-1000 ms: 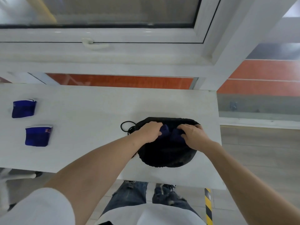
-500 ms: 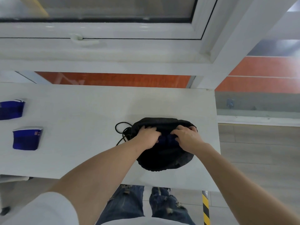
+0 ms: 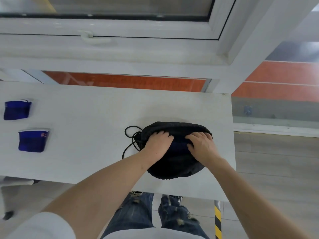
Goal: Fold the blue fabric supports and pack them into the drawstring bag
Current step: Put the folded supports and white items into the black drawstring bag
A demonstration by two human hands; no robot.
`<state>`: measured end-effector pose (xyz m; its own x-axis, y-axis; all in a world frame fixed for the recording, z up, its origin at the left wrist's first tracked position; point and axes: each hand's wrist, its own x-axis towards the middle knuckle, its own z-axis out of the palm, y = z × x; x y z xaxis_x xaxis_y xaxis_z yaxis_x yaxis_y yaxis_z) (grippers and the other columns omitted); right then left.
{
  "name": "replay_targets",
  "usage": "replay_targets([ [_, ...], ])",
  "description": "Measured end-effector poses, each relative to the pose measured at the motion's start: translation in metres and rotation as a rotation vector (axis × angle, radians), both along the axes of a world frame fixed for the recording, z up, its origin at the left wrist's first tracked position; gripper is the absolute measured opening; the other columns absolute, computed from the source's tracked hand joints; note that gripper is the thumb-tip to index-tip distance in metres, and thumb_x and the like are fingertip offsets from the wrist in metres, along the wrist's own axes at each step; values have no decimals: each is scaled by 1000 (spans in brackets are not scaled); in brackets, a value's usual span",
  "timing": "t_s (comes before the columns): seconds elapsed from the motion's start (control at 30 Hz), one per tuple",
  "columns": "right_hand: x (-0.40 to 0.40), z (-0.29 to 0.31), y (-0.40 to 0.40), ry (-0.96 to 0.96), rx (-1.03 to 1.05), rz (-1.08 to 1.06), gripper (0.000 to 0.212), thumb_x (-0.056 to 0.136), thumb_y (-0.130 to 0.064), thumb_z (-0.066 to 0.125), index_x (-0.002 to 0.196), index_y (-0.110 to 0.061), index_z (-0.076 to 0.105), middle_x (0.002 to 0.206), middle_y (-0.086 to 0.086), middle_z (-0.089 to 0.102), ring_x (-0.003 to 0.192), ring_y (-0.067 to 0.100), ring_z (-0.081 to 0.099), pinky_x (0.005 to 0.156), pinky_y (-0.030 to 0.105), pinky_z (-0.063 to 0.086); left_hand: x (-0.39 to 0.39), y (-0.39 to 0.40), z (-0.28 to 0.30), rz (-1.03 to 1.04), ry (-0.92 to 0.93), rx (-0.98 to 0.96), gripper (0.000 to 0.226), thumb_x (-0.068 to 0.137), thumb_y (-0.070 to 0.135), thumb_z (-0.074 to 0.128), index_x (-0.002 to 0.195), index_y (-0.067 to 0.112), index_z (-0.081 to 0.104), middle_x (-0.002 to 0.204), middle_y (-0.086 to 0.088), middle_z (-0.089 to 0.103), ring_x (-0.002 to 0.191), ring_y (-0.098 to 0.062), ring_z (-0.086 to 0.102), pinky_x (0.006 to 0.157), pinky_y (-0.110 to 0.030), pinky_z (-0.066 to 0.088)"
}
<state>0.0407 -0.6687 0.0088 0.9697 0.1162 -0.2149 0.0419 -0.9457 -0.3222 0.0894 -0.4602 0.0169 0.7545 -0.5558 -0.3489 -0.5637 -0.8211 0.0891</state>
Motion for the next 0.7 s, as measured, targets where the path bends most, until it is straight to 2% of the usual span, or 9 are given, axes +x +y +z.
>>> replay_targets([
  [0.2,-14,33,13,-110,120,-79,33,95,-25,65,128,-22,67,125,-3,68,116,25,61,102,43,46,-25,9,28,52,-66,-166,25,101,23,51,123,18,62,118,0,64,109,-22,58,86,-36,49],
  [0.4,-29,61,33,-174,143,-51,29,97,-27,63,125,-21,67,124,-2,67,114,25,61,94,43,50,-53,28,61,141,-223,-290,29,101,27,52,126,16,61,125,-2,61,112,-24,58,91,-41,51],
  [0.53,-34,78,53,-223,109,-68,30,96,-27,64,125,-18,67,124,1,68,113,27,62,93,45,52,-58,55,82,215,-341,-293,35,99,30,48,130,17,58,127,-3,58,114,-26,57,92,-42,50],
  [0.7,-37,94,101,-265,80,-57,30,99,-29,59,126,-17,64,124,1,67,114,26,61,95,43,52,-60,122,88,308,-365,-242,38,101,35,39,131,20,56,130,-2,56,118,-25,55,93,-39,47],
])
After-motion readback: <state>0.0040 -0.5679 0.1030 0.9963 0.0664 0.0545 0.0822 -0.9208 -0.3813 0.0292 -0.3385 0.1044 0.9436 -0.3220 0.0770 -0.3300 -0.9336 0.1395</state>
